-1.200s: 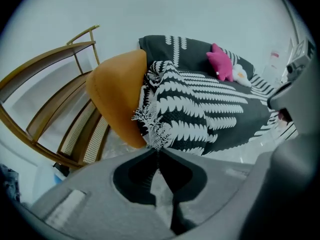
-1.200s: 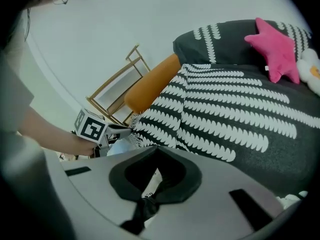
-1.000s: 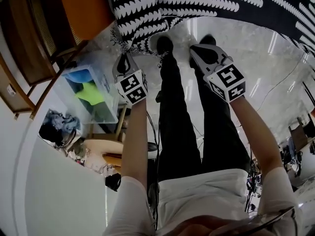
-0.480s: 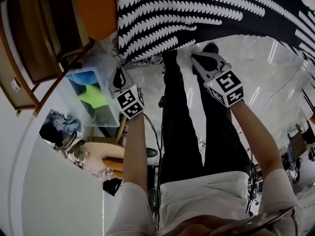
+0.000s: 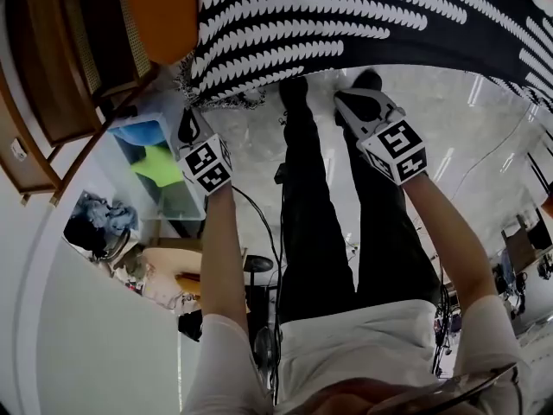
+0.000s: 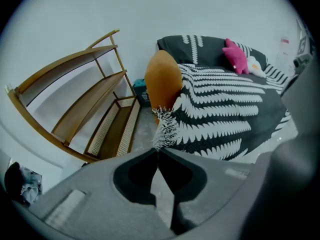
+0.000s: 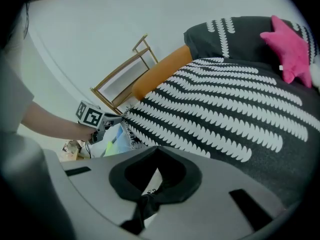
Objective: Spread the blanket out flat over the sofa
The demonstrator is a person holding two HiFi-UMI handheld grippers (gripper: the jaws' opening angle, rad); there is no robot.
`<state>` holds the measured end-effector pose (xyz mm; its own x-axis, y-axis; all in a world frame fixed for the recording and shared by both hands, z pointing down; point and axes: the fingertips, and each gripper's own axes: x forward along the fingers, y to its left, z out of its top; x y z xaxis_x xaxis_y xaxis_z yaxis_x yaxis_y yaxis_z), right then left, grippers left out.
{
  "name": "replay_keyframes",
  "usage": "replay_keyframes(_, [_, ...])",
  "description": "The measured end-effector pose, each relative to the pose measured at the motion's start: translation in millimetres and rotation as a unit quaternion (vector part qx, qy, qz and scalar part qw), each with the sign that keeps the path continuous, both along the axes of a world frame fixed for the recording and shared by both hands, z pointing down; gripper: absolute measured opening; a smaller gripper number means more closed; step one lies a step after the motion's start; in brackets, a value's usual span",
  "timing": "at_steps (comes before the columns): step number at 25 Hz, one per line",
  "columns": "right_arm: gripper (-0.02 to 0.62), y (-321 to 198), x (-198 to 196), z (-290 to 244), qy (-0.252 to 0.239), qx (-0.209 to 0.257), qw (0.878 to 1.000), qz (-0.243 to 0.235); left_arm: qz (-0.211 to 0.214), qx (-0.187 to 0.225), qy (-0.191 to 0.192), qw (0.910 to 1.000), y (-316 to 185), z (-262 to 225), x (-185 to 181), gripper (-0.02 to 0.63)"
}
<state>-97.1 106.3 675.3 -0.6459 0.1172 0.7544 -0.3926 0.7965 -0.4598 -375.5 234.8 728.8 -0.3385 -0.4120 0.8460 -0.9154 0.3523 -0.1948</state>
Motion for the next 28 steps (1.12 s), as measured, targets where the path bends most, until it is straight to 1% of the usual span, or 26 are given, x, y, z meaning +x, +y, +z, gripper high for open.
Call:
replay_keyframes(5, [0.002,-1,14,11,0.005,-0.003,1.0,0.01,-0.012,-0.017,0.001,0.9998,-3,24,-4,0.031])
replay_keyframes(7, [0.002,-3,19,15,0.006,-0.004,1.0,0.014,-0.029,-0.03,0.002,0.9991,-1,35,-8,0.048])
replay_keyframes(9, [0.002,-3,21,17,0.009,-0.005,1.0,0.018,-0.055,-0.042,0.002,0.9976,6,42,-17,0.054])
replay_keyframes(11, [0.002,-2,23,18,0.011,-0.006,1.0,0.022,-0.073,-0.046,0.004,0.9962,11,44,-22,0.073])
replay_keyframes(14, [0.002,-3,24,16,0.01,-0.006,1.0,0.026,-0.062,-0.046,0.007,0.997,7,40,-18,0.093])
replay_keyframes(17, [0.002,-7,24,7,0.006,-0.003,1.0,0.03,-0.049,-0.041,0.01,0.9979,0,32,-10,0.101])
replay_keyframes(21, [0.002,-18,23,-12,0.001,0.008,0.999,0.034,-0.05,-0.027,0.015,0.9983,-12,11,-3,0.103])
replay_keyframes(28, [0.002,-43,23,-78,-0.011,0.031,0.999,0.042,-0.033,-0.004,0.009,0.9994,-28,-58,12,0.103])
